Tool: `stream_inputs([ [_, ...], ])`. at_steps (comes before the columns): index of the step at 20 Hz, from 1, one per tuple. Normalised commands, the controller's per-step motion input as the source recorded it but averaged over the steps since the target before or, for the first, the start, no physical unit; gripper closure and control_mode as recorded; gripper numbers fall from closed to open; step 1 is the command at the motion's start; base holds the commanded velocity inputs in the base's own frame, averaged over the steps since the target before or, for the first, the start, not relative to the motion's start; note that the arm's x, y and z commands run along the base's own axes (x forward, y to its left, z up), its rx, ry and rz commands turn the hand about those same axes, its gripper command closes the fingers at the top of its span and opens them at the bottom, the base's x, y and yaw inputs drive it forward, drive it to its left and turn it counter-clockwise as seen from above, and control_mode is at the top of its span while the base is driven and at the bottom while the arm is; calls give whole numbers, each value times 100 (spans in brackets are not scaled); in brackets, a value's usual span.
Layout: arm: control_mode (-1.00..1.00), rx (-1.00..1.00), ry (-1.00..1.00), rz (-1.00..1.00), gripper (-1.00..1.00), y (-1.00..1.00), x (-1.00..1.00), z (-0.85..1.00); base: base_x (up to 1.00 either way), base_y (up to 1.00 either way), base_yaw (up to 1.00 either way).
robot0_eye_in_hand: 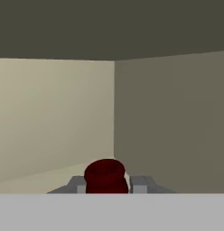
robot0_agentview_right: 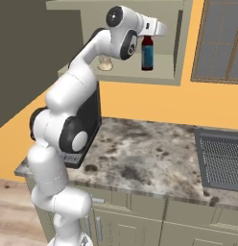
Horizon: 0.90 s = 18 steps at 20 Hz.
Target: Get the candle and the beer from the cabinet and move them to the dining counter.
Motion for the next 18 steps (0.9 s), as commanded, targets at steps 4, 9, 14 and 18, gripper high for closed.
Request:
stream_inputs([
  [4,-100,0,-2,0,100,0,-83,-21,0,0,0],
  [9,-100,0,-2,0,100,1,-100,-6,0,0,0],
  [14,-100,0,-2,1,100,20,-100,-3,0,0,0],
  [18,-100,0,0,8,100,39,-100,-19,0,0,0],
])
